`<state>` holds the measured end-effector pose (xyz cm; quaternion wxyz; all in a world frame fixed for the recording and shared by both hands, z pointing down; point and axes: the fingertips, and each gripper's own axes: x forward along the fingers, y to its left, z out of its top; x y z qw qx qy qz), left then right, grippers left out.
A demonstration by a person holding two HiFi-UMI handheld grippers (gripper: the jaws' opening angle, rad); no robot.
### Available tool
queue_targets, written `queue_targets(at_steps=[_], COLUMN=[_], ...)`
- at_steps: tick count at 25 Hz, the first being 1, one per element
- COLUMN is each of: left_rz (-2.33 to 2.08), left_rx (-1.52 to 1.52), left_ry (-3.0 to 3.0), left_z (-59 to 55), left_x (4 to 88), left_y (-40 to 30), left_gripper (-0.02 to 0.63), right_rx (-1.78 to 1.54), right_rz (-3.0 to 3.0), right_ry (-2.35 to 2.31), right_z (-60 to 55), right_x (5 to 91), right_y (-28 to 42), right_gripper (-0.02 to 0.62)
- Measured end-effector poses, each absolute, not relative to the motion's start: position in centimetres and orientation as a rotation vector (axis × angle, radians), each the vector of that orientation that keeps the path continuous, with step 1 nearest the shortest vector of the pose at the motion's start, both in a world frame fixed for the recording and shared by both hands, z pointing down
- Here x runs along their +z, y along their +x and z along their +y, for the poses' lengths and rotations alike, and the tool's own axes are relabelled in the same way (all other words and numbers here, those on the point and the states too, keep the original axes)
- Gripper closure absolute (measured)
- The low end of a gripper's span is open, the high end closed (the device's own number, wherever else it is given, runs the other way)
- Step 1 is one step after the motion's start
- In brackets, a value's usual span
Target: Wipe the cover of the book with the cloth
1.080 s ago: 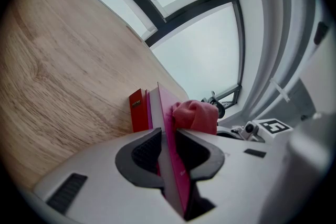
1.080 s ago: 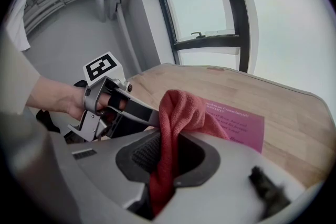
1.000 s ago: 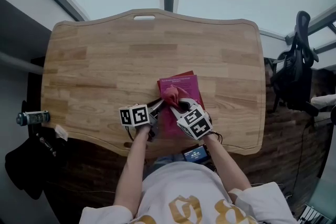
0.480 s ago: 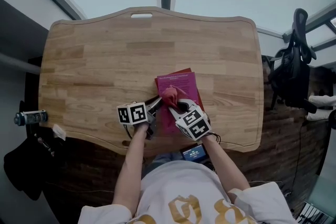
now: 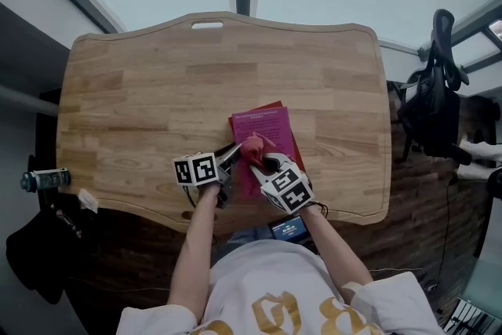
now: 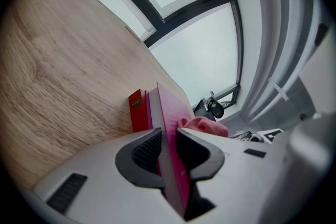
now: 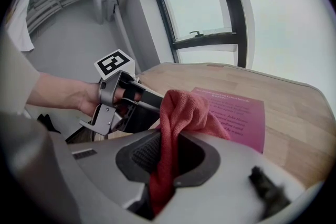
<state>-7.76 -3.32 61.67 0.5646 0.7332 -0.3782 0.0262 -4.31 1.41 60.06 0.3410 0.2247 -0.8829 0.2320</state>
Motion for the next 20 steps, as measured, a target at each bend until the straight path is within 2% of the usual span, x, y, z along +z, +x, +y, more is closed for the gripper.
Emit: queue_targets(at_steps=[20], left_rz=[-0.890], left_rx=[0.067], left_ry=[1.735], left_z=[-3.36], left_x=[61.69], left_y=[-7.70], left_gripper=[0.515], right_rx=[0.608], right_rz=[-2.297], right_ry=[0.555], right_z=[2.48], right_x=[60.02], right_y=[-4.86], right_gripper=[0.526])
